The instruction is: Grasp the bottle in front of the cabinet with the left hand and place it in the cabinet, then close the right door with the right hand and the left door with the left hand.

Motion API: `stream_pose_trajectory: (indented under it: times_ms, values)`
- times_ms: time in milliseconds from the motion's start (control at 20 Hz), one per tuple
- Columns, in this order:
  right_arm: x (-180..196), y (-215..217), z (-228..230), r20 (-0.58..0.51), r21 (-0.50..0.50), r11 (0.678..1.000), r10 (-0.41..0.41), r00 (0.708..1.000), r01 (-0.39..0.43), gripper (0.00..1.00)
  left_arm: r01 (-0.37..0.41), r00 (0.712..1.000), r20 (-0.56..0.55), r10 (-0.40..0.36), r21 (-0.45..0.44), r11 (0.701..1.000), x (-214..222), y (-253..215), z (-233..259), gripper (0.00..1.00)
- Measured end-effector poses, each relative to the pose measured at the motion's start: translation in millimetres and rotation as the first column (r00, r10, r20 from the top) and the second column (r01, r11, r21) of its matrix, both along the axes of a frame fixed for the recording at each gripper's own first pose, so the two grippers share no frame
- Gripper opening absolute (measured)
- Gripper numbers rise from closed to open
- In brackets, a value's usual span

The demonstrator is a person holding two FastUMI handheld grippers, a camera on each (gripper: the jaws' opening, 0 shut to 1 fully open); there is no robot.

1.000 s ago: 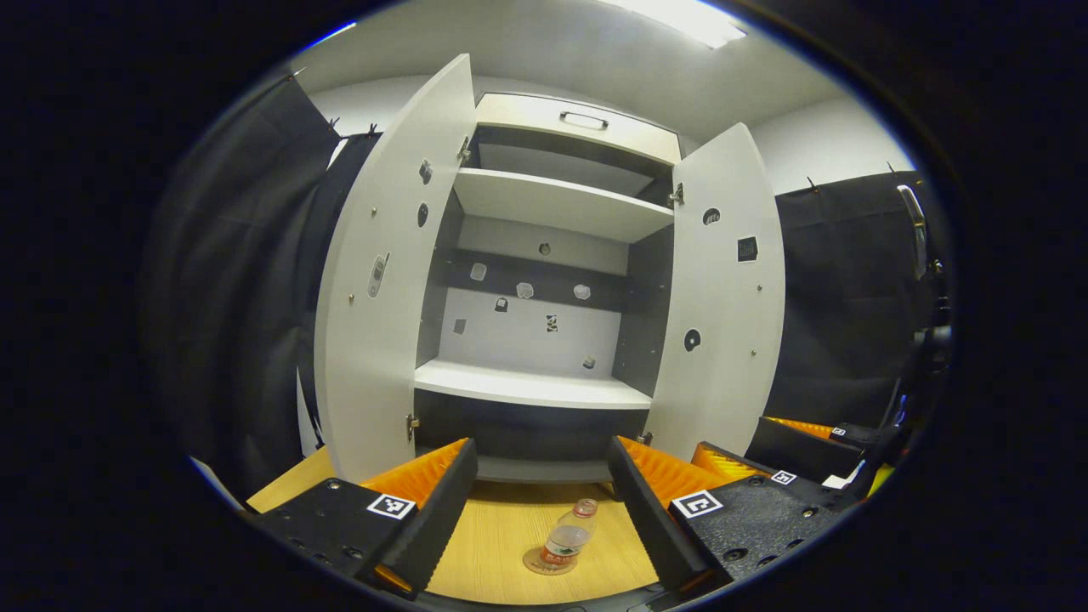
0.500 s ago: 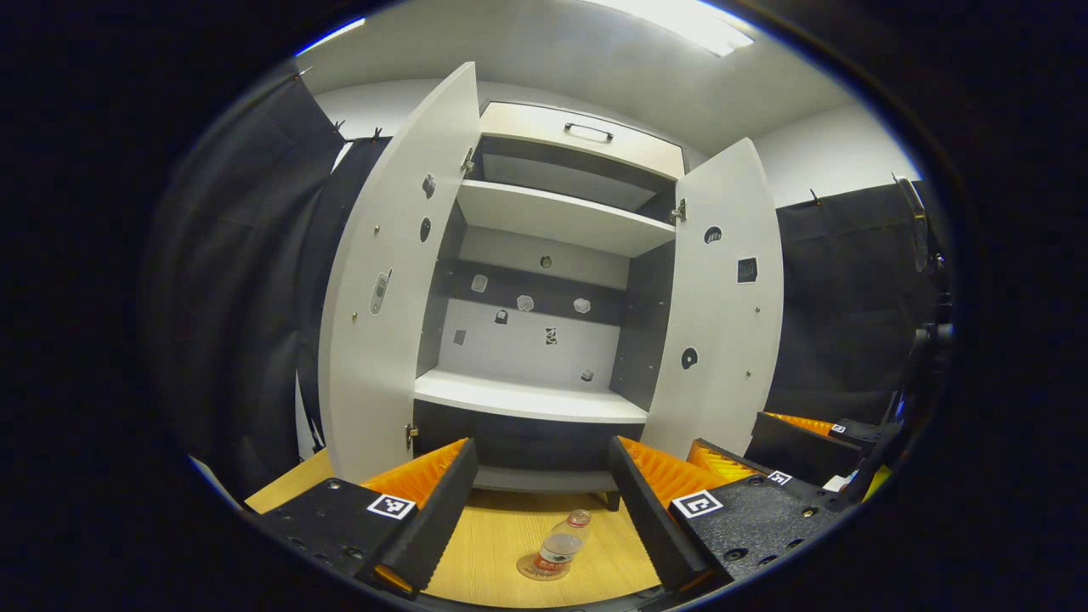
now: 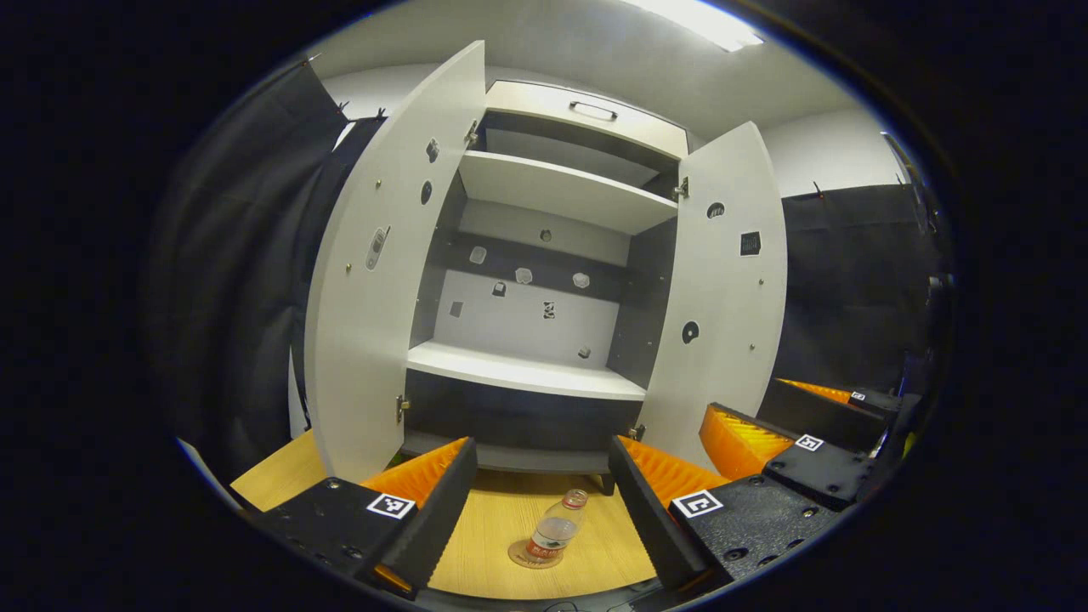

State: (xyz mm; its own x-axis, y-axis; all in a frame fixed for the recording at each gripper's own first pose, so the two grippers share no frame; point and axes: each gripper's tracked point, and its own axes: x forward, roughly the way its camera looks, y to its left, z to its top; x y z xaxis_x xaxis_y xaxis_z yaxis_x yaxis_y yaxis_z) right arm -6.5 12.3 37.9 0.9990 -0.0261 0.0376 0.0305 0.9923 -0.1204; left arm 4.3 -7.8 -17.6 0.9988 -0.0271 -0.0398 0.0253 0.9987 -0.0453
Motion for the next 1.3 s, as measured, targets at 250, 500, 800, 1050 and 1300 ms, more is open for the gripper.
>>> stream_pose_trajectory:
  times_ms: [250, 500, 800, 1050, 1300]
  values:
    - [-0.7, -8.8, 1.3, 0.006, -0.03, 0.999, -0.026, 1.0, 0.026, 0.96, 0.021, 0.995, -0.095, -0.018, 0.026, 0.999, 11.3, -3.9, -58.2, 0.95]
    - [0.4, -18.6, -4.2, -0.017, -0.033, 0.999, -0.038, 0.999, 0.038, 0.89, 0.017, 0.973, -0.23, -0.012, 0.021, 1.0, 25.1, 1.9, -124.7, 0.95]
    - [4.9, -35.8, -11.9, -0.045, -0.034, 0.997, -0.065, 0.997, 0.064, 0.89, 0.035, 0.931, -0.364, -0.019, 0.038, 0.999, 40.5, 1.2, -189.7, 0.95]
    - [11.1, -55.6, -17.8, -0.069, -0.031, 0.995, -0.098, 0.993, 0.096, 0.89, 0.088, 0.906, -0.421, -0.043, 0.087, 0.992, 56.0, -15.2, -227.0, 0.95]
    - [22.4, -73.6, -24.8, -0.097, -0.029, 0.993, -0.119, 0.988, 0.116, 0.96, 0.095, 0.888, -0.459, -0.036, 0.106, 0.99, 80.1, -18.7, -264.2, 0.96]
